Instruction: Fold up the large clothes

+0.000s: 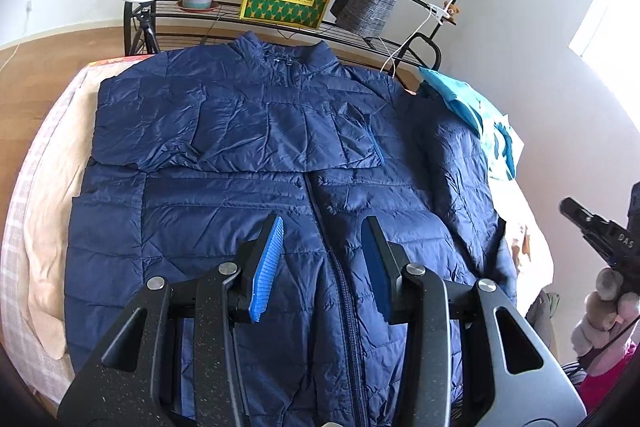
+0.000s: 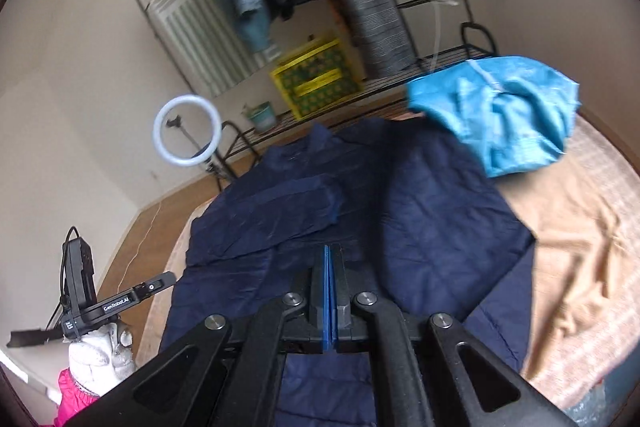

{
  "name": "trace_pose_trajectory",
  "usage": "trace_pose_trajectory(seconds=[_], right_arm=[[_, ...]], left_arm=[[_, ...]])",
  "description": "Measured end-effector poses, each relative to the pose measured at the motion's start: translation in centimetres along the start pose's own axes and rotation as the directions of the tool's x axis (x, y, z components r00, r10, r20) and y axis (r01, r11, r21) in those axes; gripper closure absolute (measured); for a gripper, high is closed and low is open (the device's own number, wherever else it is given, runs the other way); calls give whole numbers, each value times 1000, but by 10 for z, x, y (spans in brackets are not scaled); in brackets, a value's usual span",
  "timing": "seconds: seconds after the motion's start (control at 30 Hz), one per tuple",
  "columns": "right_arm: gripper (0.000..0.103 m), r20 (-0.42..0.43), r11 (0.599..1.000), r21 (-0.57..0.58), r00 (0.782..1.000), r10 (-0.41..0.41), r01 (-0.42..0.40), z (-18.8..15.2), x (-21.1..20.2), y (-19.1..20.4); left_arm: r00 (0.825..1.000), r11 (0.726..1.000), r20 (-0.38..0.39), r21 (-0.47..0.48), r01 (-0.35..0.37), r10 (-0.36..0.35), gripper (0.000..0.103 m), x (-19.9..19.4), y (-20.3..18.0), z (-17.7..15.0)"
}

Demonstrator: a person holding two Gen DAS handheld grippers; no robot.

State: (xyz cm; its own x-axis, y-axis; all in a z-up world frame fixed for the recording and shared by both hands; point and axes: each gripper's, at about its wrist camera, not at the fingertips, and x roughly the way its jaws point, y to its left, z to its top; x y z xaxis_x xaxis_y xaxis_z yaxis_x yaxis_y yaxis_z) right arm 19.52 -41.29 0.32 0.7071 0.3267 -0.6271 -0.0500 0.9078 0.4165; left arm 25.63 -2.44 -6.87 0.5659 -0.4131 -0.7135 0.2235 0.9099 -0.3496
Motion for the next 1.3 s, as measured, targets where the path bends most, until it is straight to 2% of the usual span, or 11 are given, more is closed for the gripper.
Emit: trace_pose_trajectory(seconds=[0.13,0.23,0.47,0.63,0.73,0.77,0.9,1.1,1.2,1.23,1.3], right_arm=[[95,-70,999,35,997,-32,34,-6,11,-20],[56,-118,983,72,980,-158,168,-19,-1,-52],[54,-292,970,95,938,-189,225,-70,-8,-97],[45,-363,965,-114,894,-263,238,-94,18,-74],[54,-372,922,-220,846,-382,320,-102,32,-72],[75,-395,926,-205,839,-373,316,-103,36,-77],[103,-401,948,-127,859,-320,293,-98,36,-86],[103,-287,970,-101,927,-243,223,-69,22,-50],[103,-263,958,-169,926,-272,233,-63,26,-35],[98,-272,950,-192,917,-293,247,-65,29,-35],[39,-315,942,-224,896,-314,251,-71,37,-39]], left_arm=[[1000,1000,-3,-9,13,-13,63,-1,3,1],[1000,1000,-7,-1,28,-28,63,-1,-3,0],[998,997,-36,48,59,-58,63,8,-27,-7],[996,996,-55,35,79,-77,63,14,-33,-8],[996,997,-49,29,74,-73,63,14,-31,-8],[996,997,-46,26,75,-73,63,12,-29,-8],[997,997,-31,10,73,-73,63,5,-21,-7],[997,997,-5,-10,72,-72,63,-9,-7,-4],[997,997,2,-35,72,-72,63,-14,2,-2],[997,996,6,-43,75,-74,63,-17,5,-2],[997,996,13,-50,78,-78,63,-21,9,-1]])
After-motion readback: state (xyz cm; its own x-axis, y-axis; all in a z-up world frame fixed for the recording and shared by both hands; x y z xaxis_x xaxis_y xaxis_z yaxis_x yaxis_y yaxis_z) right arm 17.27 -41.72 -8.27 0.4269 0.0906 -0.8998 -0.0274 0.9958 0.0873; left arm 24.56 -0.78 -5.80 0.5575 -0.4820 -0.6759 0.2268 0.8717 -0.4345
